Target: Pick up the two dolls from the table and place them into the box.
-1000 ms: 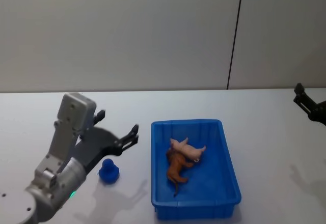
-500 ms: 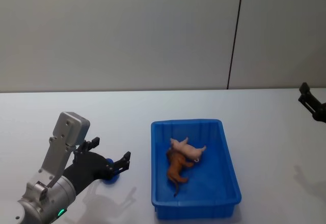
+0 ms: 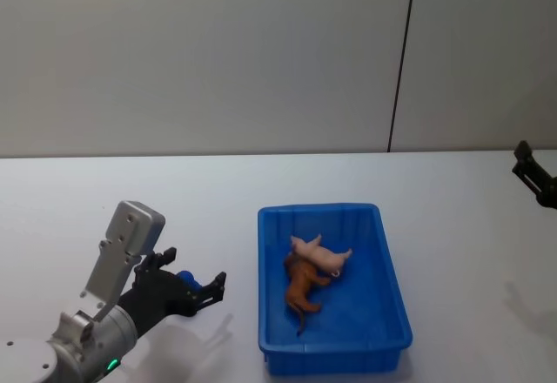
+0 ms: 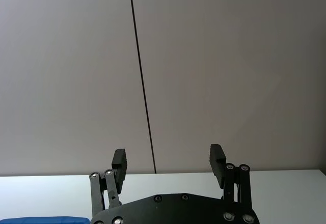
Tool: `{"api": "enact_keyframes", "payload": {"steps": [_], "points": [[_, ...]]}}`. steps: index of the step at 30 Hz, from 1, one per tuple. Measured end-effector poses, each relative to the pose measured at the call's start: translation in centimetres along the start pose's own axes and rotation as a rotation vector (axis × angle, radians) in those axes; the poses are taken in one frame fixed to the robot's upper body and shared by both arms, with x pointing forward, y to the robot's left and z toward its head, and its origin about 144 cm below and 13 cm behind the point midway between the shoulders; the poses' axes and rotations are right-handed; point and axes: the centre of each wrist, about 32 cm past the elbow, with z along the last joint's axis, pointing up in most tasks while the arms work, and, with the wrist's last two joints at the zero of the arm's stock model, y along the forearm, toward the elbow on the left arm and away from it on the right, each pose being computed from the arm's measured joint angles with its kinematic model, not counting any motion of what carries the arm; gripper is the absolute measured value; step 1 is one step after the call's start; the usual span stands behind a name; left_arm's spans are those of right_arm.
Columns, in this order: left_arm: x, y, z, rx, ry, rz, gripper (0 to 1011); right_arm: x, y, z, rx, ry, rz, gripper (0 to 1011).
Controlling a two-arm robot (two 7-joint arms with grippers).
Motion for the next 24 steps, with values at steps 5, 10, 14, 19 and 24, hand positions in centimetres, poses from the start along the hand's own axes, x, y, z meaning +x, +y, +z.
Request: {"api": "enact_keyframes", "payload": {"steps": [5, 10, 14, 19, 24], "points": [[0.2, -0.7, -0.6, 0.03, 0.004, -0.002, 1001, 0.0, 0.0, 0.0, 0.001, 0.001, -0.001, 1001], [0.3, -1.3, -1.2, 0.055, 0.006, 0.003, 1001, 0.0, 0.0, 0.0, 0.002, 0.001, -0.001, 1001], [0.5, -1.8, -1.6, 0.076, 0.009, 0.013, 1001, 0.0, 0.0, 0.0, 0.002, 0.001, -0.002, 1001], [0.7, -2.2, -1.9, 0.09, 0.016, 0.029, 1001, 0.0, 0.0, 0.0, 0.002, 0.001, -0.002, 1001], [0.9, -2.8, -2.2, 0.095, 0.029, 0.052, 1001, 0.0, 0.0, 0.0, 0.002, 0.001, -0.002, 1001]]}}
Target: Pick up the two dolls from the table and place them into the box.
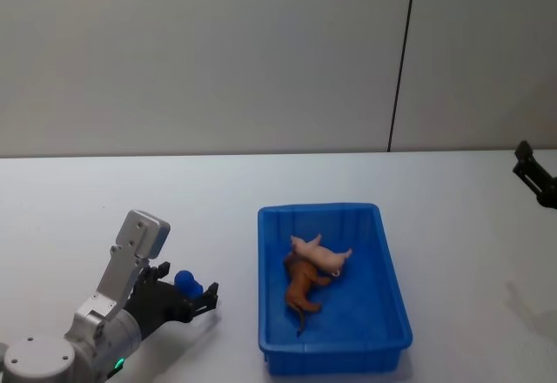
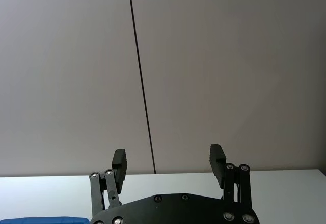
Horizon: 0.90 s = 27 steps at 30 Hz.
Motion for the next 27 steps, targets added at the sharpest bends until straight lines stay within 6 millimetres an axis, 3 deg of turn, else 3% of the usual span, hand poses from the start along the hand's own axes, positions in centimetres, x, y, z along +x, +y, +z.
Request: {"api": "enact_keyframes", "payload": {"steps": [27], "points": [[0.62, -0.8, -0.9, 0.051, 0.027, -0.007, 1001, 0.0, 0.0, -0.01, 0.0, 0.0, 0.0, 1001]]}}
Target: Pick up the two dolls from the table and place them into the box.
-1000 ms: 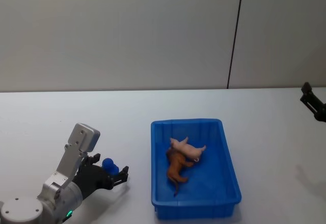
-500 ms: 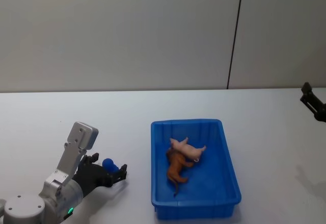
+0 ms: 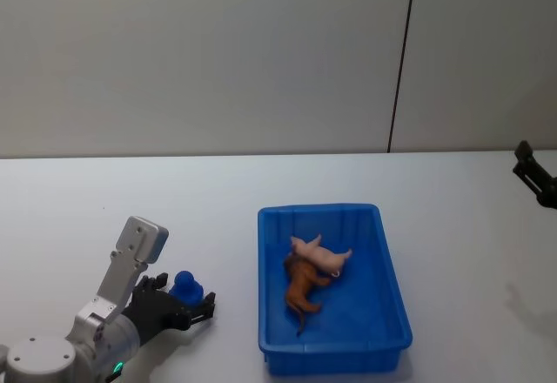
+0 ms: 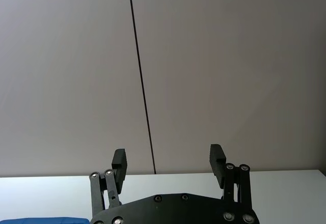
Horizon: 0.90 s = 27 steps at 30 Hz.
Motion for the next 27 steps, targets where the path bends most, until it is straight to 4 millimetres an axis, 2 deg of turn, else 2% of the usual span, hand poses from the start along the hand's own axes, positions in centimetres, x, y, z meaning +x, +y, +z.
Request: {"api": "enact_keyframes", "payload": {"steps": [15, 27], "points": [[0.06, -0.17, -0.05, 0.023, -0.025, 0.027, 1002, 0.0, 0.0, 0.0, 0.0, 0.0, 0.0, 1001], [0.09, -0.23, -0.08, 0.032, -0.033, 0.037, 962, 0.0, 0.0, 0.0, 0.0, 0.0, 0.0, 1001]]}}
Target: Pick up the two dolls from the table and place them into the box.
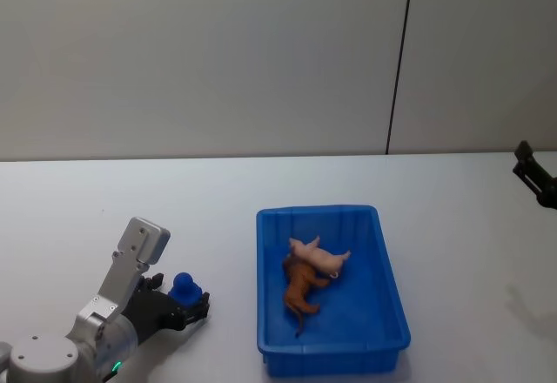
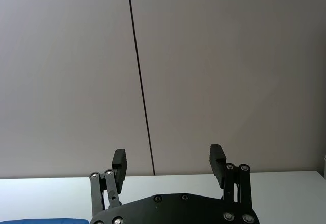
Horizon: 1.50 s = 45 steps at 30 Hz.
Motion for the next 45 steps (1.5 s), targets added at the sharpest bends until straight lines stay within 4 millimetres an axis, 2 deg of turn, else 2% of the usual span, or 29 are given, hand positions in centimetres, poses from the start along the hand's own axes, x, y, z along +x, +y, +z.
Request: {"api": "enact_keyframes", "payload": {"steps": [28, 37, 45], "points": [[0.03, -0.03, -0.09, 0.008, -0.004, 0.006, 816, 0.0, 0.0, 0.0, 0.0, 0.0, 0.0, 1001], [0.16, 0.07, -0.26, -0.021, 0.042, 0.015, 766, 0.0, 0.0, 0.0, 0.0, 0.0, 0.0, 1001], [0.31, 0.17, -0.05, -0.053, 0.076, 0.026, 661, 0.0, 0.0, 0.0, 0.0, 0.0, 0.0, 1001]]}}
